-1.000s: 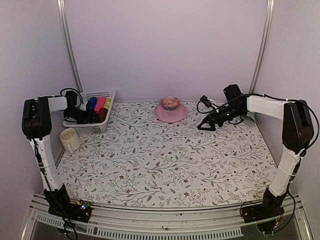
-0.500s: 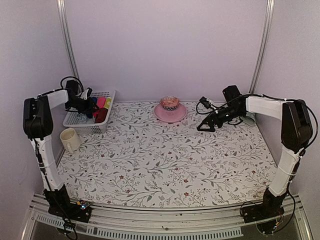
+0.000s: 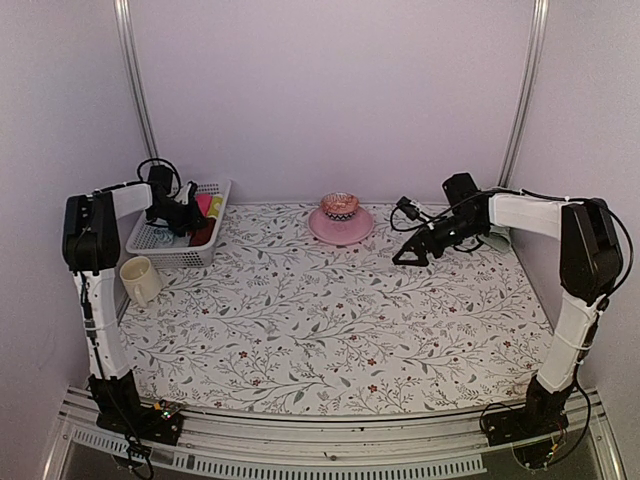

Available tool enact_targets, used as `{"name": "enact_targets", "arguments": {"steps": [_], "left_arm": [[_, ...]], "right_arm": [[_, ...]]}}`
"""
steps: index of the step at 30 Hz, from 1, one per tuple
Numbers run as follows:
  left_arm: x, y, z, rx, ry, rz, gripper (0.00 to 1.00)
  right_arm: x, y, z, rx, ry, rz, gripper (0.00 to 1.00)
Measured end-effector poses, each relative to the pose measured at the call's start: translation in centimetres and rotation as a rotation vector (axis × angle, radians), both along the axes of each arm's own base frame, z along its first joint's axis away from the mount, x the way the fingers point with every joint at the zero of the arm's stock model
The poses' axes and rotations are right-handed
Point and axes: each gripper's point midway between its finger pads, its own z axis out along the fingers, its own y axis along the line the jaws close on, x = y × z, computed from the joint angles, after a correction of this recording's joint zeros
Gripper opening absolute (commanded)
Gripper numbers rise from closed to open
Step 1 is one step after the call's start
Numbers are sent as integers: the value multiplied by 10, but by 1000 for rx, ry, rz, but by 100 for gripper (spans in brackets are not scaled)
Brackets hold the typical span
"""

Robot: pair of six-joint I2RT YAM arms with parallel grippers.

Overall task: Roll the towels
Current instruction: Smooth out the towel in the storage box.

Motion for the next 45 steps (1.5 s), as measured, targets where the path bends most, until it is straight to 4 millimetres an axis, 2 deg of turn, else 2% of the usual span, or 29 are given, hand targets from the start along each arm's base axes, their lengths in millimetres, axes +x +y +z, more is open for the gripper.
{"name": "enact_targets", "arguments": {"steps": [13, 16, 23, 28, 33, 37, 40, 45], "left_arm": [[1, 15, -12, 104, 3, 47, 15], [2, 16, -16, 109, 7, 50, 18], [2, 19, -19, 122, 11, 57, 54], [2, 22, -16, 135, 12, 74, 74], [0, 23, 6, 148, -23, 80, 81], [0, 22, 41, 160, -87, 90, 83], [-8, 20, 69, 163, -137, 100, 97], [-29, 7, 108, 174, -212, 100, 97]], "right_arm": [[-1, 3, -8, -17, 9, 5, 99], [-1, 3, -8, -17, 9, 7, 99], [-2, 4, -8, -18, 6, 10, 99], [-1, 3, -8, -20, 2, 12, 99], [-1, 3, -9, -22, 0, 13, 99], [-1, 3, -9, -22, -2, 14, 99], [-1, 3, -9, -24, -3, 15, 99], [3, 1, -11, -44, -17, -2, 99]]}}
